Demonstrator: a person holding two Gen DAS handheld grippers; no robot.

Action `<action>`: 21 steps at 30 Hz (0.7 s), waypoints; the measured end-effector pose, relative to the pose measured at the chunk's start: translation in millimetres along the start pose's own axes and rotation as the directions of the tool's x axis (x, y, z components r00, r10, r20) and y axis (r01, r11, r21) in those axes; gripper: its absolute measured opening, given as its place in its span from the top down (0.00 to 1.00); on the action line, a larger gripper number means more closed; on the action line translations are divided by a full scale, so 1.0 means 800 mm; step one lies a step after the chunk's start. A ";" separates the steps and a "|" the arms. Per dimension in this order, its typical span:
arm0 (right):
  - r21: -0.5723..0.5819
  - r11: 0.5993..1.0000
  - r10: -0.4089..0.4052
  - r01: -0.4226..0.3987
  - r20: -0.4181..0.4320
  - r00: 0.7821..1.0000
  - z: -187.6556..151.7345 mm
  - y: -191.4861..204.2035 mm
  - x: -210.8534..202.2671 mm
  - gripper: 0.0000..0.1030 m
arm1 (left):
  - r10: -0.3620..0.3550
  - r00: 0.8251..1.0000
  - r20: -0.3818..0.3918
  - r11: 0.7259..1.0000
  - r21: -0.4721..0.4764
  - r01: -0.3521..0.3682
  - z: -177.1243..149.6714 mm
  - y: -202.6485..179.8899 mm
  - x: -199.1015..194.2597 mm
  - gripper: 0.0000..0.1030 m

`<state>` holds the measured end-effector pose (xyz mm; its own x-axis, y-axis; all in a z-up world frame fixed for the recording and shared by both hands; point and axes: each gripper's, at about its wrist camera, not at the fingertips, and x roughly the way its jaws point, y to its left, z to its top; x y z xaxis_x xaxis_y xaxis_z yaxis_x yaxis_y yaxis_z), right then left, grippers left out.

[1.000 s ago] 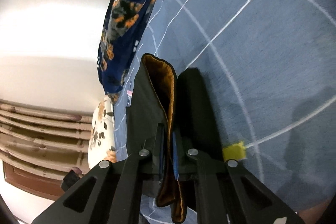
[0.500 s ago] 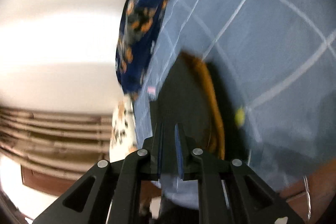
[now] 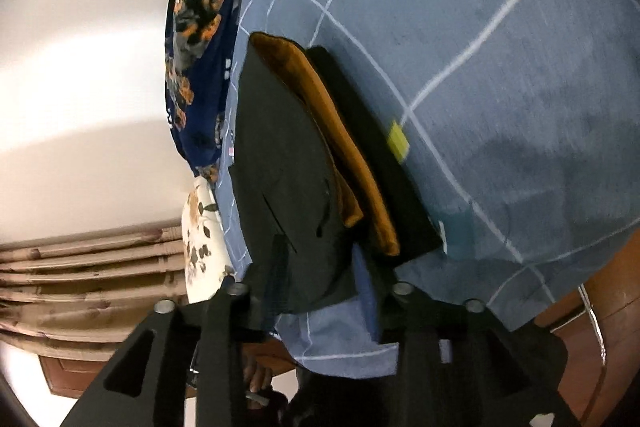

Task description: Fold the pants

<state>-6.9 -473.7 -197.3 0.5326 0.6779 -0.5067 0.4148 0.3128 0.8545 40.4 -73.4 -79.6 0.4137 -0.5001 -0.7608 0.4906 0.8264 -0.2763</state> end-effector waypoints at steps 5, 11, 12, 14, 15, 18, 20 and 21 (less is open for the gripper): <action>-0.048 0.998 -0.039 0.041 0.046 0.998 0.000 0.007 0.004 0.90 | 0.000 1.000 -0.003 1.000 -0.009 0.000 -0.001 0.001 -0.001 0.27; -0.102 0.995 0.012 -0.003 0.091 0.996 -0.030 0.027 -0.027 0.91 | -0.008 1.000 0.005 1.000 -0.001 0.008 0.001 -0.004 -0.005 0.27; -0.102 0.995 -0.001 0.010 0.088 0.996 -0.035 0.028 -0.029 0.92 | -0.008 1.000 0.003 1.000 0.004 0.008 0.000 -0.005 -0.004 0.27; -0.078 0.996 -0.030 0.035 0.070 0.997 -0.041 0.014 -0.026 0.92 | -0.005 1.000 -0.007 1.000 0.013 0.005 -0.001 -0.008 0.000 0.27; -0.058 0.997 -0.043 0.046 0.063 0.997 -0.042 0.005 -0.021 0.92 | -0.003 1.000 -0.015 1.000 0.017 0.003 -0.003 -0.009 0.003 0.27; 0.047 0.998 -0.041 0.040 0.038 0.998 -0.042 -0.036 -0.006 0.94 | -0.001 1.000 -0.030 1.000 0.028 0.002 -0.006 -0.012 0.008 0.27; 0.099 0.995 0.002 -0.006 0.039 0.999 -0.040 -0.054 -0.003 0.95 | 0.002 1.000 -0.030 1.000 0.031 -0.001 -0.007 -0.012 0.010 0.27; 0.104 0.994 0.007 -0.012 0.039 0.999 -0.039 -0.054 -0.003 0.95 | 0.001 0.999 -0.033 1.000 0.031 0.000 -0.007 -0.011 0.011 0.27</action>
<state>-48.8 -467.8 -229.5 0.5643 0.6536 -0.5044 0.4832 0.2339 0.8436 35.4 -84.0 -87.2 0.3887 -0.4904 -0.7800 0.5140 0.8180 -0.2582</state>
